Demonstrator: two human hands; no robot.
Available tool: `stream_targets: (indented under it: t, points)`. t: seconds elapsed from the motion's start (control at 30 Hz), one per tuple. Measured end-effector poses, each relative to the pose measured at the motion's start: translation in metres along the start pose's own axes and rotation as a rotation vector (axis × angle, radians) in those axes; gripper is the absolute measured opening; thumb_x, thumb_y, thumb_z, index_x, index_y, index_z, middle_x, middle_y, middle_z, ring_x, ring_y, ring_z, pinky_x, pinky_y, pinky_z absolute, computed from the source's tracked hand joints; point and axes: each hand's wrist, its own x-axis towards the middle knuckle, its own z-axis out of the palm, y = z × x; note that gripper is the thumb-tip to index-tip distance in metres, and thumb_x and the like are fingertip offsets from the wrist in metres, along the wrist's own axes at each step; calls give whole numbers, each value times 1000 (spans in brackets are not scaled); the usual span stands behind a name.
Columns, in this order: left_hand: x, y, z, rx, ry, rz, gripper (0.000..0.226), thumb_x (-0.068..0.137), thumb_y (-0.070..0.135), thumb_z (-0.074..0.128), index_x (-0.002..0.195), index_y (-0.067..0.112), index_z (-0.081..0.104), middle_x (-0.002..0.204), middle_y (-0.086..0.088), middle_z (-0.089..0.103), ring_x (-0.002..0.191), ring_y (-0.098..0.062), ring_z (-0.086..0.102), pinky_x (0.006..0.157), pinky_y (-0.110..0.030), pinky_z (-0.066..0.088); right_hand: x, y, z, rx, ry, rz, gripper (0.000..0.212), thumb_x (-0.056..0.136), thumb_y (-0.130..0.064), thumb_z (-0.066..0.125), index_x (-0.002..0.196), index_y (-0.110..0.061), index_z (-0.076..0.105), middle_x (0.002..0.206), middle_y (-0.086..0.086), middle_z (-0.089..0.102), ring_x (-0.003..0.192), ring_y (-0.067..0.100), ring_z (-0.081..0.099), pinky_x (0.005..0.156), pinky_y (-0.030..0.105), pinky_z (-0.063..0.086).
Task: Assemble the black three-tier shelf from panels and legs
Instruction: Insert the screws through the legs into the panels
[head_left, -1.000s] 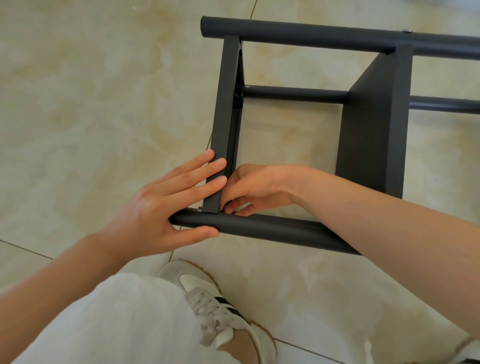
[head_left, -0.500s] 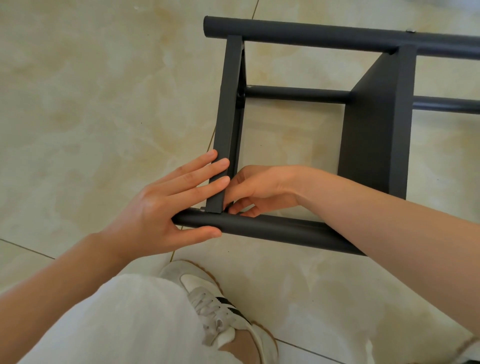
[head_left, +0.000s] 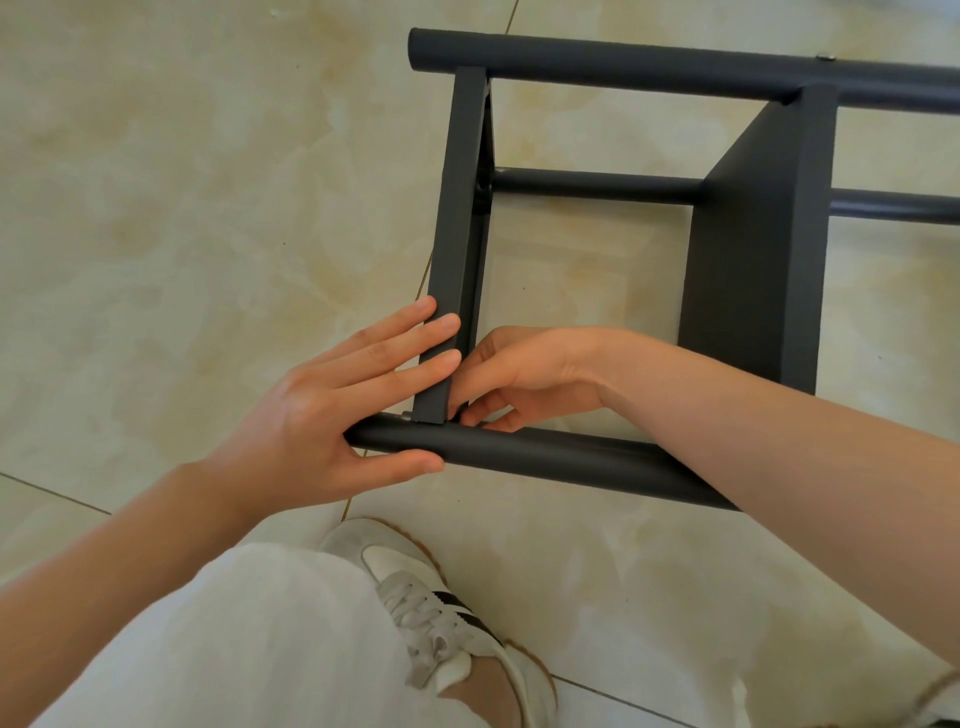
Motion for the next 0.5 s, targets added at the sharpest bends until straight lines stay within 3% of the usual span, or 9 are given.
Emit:
stream_targets:
  t: [0.1, 0.3, 0.5]
  points:
    - [0, 0, 1, -4, 2, -1, 66, 90, 38, 72, 138, -3, 51, 151, -18, 45, 149, -32, 33, 119, -42, 35, -3, 0, -2, -13, -12, 8, 16, 91, -14, 66, 102, -5, 74, 97, 7, 71, 95, 20, 59, 88, 33, 50]
    - [0, -2, 1, -7, 9, 8, 67, 90, 38, 73, 139, -3, 50, 152, -18, 45, 149, -33, 33, 119, -44, 35, 2, 1, 5, 2, 30, -16, 25, 92, -12, 63, 112, 1, 69, 114, 16, 69, 97, 21, 63, 97, 39, 51]
    - [0, -2, 2, -14, 1, 0, 68, 90, 38, 73, 139, -4, 49, 152, -19, 44, 149, -33, 33, 120, -43, 34, -4, -1, 1, -10, -15, -15, 25, 90, -17, 66, 107, 0, 72, 102, 10, 69, 95, 22, 60, 92, 37, 49]
